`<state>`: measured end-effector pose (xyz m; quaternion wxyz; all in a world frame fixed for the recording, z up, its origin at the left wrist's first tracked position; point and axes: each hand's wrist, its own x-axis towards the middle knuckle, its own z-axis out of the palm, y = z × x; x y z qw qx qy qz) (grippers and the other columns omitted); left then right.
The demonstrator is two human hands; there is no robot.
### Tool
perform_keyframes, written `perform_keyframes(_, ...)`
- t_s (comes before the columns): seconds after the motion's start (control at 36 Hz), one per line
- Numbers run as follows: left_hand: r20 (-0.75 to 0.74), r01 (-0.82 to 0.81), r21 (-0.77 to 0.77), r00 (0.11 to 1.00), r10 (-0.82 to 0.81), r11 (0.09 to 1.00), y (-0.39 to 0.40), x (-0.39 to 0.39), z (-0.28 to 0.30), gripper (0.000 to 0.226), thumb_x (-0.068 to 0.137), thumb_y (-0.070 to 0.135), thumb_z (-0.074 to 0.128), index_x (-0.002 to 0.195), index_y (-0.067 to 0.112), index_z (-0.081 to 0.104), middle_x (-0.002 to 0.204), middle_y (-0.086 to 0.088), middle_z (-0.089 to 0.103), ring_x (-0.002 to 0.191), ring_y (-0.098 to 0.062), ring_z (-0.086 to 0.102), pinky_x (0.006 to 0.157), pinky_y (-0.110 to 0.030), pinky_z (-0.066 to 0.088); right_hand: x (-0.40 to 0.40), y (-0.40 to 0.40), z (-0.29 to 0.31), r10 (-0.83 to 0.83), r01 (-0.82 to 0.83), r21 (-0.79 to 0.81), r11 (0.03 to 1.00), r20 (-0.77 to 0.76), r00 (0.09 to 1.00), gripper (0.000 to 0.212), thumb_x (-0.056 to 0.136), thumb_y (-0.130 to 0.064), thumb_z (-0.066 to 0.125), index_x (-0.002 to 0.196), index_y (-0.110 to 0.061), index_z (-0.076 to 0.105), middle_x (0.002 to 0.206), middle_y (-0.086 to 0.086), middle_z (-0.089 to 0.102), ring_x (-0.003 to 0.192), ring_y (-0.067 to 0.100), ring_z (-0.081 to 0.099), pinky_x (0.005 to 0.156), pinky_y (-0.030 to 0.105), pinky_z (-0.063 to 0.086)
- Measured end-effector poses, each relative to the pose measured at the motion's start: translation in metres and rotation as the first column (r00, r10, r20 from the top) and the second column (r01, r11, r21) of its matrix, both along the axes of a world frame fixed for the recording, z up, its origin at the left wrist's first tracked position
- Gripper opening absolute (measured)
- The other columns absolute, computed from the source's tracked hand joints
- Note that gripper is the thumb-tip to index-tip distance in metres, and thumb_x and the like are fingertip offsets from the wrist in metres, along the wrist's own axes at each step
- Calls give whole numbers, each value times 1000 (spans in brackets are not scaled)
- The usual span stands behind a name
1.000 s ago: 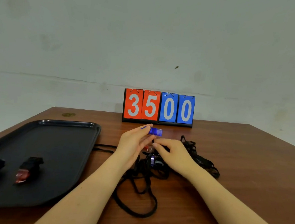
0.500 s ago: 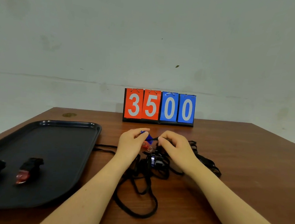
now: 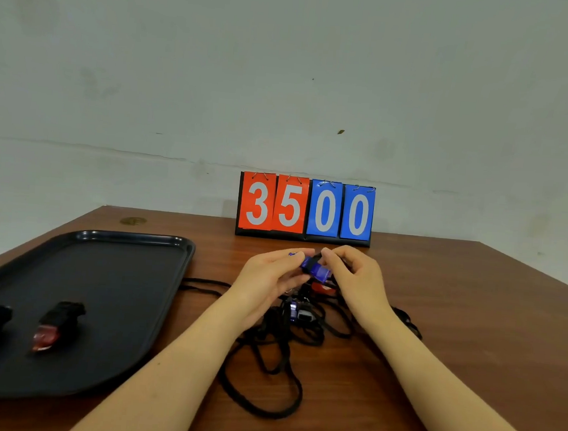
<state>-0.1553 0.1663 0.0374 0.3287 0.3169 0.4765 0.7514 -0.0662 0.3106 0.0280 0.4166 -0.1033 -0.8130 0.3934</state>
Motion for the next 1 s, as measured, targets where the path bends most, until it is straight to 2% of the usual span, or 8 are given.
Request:
perform_keyframes(0.08,121,53,86,991,-64,995,0,1,3,21,94,9,55,109,8,70,106,-10,73,103,-18,69,82,-27,57,-1,2,-2,-3,3,10,1000,45,999,23,96,-29,54,83,-16,68,74,1,66,72,11,61,71,25,49)
perform_keyframes(0.22,279,60,214,953,-120,975,0,1,7,23,90,8,58,110,5,69,100,-12,74,94,-17,72,75,-26,59,-5,0,-11,-26,-7,171,985,187,982,30,99,-26,47,78,-13,64,67,1,61,58,5,52,59,24,42)
perform_keyframes(0.39,357,-37,250,932,-57,968,2,-3,4,24,92,10,58,114,8,67,105,-11,73,97,-18,71,72,-26,59,-6,-10,-13,7,-90,282,955,285,959,39,101,-30,41,78,-7,62,69,8,62,64,16,56,66,38,46)
perform_keyframes(0.53,154,-188,65,972,177,980,3,-9,-1,23,94,20,59,115,18,68,108,-6,72,95,-16,67,73,-26,54,-6,-17,-12,44,-162,345,924,326,944,38,101,-25,44,64,-32,51,59,-8,54,63,5,55,59,17,40)
perform_keyframes(0.58,75,-249,-2,966,248,969,5,-11,-4,23,94,22,59,115,20,70,108,-6,70,92,-16,64,73,-27,53,-7,-18,-12,50,-186,356,916,358,932,39,101,-25,44,64,-36,51,60,-12,54,65,2,55,62,15,40)
perform_keyframes(0.69,-51,-331,-56,943,329,942,8,-14,-8,24,96,23,58,116,25,70,107,-2,71,85,-16,63,77,-27,55,-5,-20,-10,95,-237,341,910,385,918,37,100,-23,45,67,-37,53,65,-14,57,67,4,56,66,21,44)
perform_keyframes(0.83,-198,-385,-60,909,367,921,8,-15,-12,21,95,20,57,108,33,68,113,-1,69,96,-14,67,88,-31,56,-1,-19,-7,117,-252,326,911,381,917,23,95,-24,45,80,-29,61,78,-3,66,73,15,61,73,43,52)
perform_keyframes(1.0,-201,-362,-71,918,342,930,6,-15,-9,22,95,18,57,110,30,67,110,-3,69,99,-17,68,82,-27,57,3,-15,-1,60,-120,267,956,222,973,22,96,-22,49,79,-28,62,77,-3,65,75,14,60,76,41,52)
